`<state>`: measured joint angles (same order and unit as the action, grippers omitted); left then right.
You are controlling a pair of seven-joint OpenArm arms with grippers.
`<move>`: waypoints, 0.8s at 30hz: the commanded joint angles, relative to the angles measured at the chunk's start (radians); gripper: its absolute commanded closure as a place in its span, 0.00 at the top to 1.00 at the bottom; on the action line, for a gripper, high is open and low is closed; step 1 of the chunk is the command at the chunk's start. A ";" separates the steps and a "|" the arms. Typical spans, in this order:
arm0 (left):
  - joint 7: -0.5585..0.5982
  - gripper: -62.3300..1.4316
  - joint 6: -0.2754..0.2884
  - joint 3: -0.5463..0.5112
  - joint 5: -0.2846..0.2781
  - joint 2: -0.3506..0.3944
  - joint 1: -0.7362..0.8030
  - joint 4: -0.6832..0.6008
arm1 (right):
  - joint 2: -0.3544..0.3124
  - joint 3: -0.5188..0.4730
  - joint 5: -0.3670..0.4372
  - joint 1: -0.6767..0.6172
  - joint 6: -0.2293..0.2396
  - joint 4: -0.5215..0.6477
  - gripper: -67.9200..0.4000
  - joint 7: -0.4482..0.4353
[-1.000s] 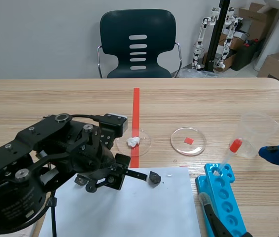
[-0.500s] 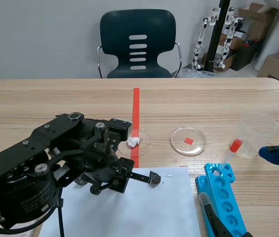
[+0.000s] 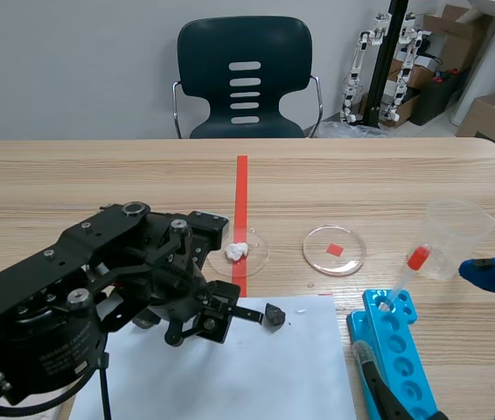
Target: Put the middle mineral back
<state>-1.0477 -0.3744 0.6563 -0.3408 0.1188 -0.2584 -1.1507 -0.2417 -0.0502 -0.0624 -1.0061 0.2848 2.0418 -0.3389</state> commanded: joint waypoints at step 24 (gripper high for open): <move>0.483 1.00 0.003 -0.002 -0.006 0.135 0.178 -0.283 | -0.007 -0.003 0.010 0.006 -0.003 0.012 1.00 -0.015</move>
<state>-0.5808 -0.3725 0.6559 -0.3481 0.2531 -0.0792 -1.4158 -0.2417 -0.0502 -0.0624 -1.0061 0.2848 2.0418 -0.3389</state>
